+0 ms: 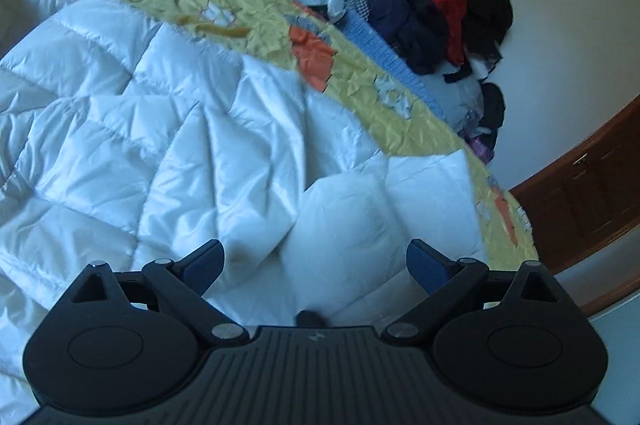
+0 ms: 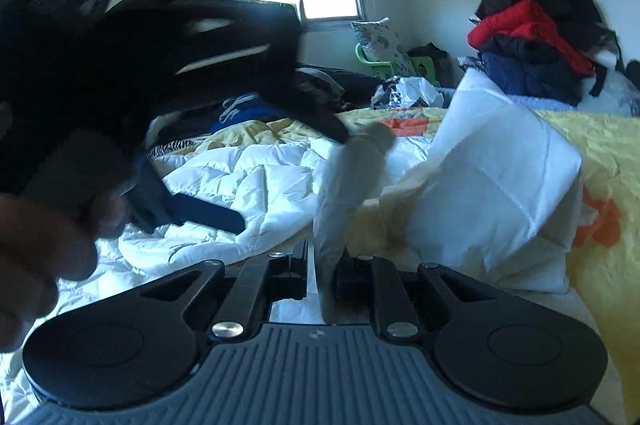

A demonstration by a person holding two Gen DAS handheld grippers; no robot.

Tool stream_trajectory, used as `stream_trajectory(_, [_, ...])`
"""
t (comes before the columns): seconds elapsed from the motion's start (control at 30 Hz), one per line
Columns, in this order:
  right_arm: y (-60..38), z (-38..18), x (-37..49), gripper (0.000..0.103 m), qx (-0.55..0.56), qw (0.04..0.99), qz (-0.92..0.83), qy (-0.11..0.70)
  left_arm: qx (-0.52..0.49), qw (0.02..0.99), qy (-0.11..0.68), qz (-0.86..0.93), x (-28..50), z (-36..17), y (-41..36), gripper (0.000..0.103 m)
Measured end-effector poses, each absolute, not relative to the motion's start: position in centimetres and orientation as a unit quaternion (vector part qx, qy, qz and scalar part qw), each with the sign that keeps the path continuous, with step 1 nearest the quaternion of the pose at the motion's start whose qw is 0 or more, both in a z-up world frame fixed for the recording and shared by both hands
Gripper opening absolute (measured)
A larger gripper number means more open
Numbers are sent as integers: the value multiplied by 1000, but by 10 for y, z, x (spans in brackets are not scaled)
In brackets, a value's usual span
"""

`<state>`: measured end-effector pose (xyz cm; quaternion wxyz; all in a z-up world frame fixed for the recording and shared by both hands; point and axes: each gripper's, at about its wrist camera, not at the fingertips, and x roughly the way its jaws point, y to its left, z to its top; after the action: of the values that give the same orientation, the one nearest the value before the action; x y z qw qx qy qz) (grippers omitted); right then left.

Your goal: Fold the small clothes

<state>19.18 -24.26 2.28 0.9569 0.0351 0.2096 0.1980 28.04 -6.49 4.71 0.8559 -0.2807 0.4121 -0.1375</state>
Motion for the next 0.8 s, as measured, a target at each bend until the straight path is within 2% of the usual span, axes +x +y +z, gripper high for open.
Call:
stream_trajectory(0.4, [-237, 26, 193, 18, 20, 956, 202, 211, -277, 853, 402, -187, 272, 61, -70, 99])
stream_trajectory(0.7, [-232, 27, 190, 18, 1, 956, 210, 206, -173, 873, 438, -130, 280, 54, -92, 96])
stream_trajectory(0.77, [-230, 27, 189, 19, -5, 956, 213, 204, -151, 878, 436, -130, 280, 56, -95, 83])
stream_trajectory(0.8, [-232, 27, 189, 19, -3, 955, 213, 205, -143, 880, 436, -127, 279, 56, -96, 73])
